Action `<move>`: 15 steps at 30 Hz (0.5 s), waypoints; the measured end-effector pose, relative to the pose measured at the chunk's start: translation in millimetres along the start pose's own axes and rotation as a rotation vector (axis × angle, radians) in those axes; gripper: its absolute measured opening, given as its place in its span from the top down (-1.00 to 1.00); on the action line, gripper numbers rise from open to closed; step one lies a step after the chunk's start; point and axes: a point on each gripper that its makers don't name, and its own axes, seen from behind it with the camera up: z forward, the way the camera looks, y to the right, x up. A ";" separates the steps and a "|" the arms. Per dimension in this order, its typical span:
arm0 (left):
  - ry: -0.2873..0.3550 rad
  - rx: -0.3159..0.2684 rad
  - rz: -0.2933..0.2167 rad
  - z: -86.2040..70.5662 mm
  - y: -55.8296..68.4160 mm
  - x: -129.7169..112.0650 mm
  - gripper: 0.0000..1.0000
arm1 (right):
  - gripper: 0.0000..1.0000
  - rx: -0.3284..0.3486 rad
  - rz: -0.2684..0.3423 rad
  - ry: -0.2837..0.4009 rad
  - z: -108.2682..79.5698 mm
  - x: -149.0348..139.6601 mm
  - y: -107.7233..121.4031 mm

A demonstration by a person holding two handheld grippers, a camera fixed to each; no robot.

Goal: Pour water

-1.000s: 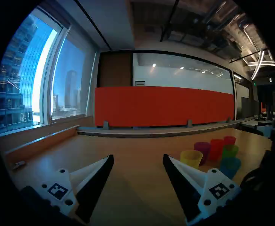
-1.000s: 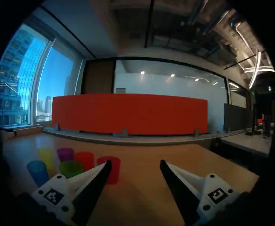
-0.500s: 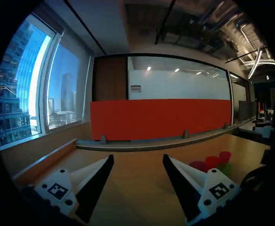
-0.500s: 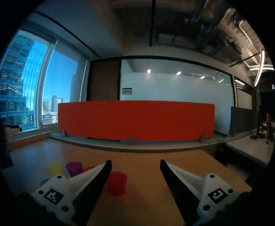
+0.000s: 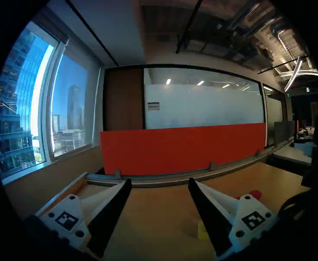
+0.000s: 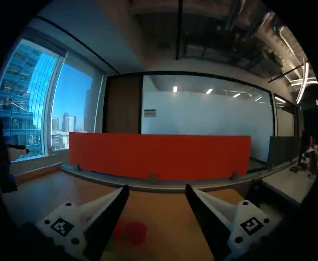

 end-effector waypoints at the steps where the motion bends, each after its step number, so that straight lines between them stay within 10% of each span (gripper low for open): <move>1: -0.001 -0.008 -0.005 1.0 1.8 5.2 -0.93 | -0.98 0.003 0.003 0.002 0.5 5.1 0.0; 15: -0.009 -0.119 -0.009 3.0 27.3 25.2 -0.93 | -0.98 0.074 0.038 -0.021 -3.4 15.6 -9.2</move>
